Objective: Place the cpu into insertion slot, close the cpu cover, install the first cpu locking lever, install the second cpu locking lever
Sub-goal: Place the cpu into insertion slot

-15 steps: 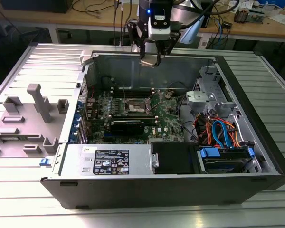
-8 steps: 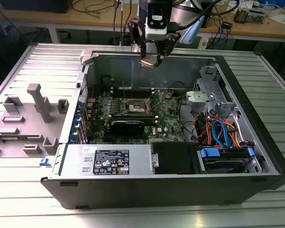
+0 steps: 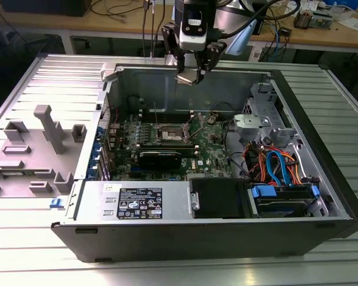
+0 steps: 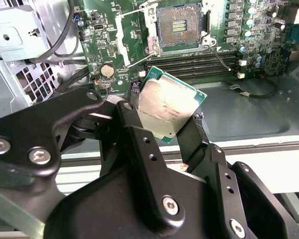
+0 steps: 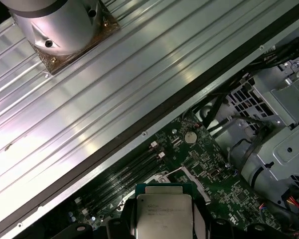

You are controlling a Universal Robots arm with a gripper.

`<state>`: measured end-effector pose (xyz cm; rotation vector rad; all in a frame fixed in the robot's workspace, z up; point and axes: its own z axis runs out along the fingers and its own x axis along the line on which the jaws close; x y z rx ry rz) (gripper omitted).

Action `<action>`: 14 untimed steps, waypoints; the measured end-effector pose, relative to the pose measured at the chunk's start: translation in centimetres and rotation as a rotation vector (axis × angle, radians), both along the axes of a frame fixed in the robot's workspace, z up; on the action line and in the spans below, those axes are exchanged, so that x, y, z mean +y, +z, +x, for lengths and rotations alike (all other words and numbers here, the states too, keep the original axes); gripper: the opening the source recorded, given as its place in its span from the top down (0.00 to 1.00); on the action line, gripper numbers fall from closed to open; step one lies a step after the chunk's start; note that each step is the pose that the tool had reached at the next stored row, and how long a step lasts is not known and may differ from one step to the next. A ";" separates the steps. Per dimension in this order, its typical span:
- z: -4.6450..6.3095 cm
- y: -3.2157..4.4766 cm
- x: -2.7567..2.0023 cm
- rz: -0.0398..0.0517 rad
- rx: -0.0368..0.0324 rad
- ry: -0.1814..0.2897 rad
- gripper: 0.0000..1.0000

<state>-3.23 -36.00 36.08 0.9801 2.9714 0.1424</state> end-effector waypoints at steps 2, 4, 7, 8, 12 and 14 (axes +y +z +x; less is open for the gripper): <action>0.0 0.00 0.00 0.0000 0.0000 0.000 0.45; 0.0 0.00 0.00 0.0000 0.0000 -0.001 0.45; 0.0 -0.01 0.00 0.0001 -0.0001 -0.038 0.45; 0.0 -0.01 0.00 0.0000 0.0000 -0.050 0.45; 0.0 -0.04 0.00 0.0000 -0.0001 -0.108 0.45; 0.0 -0.05 0.00 0.0000 0.0000 -0.130 0.45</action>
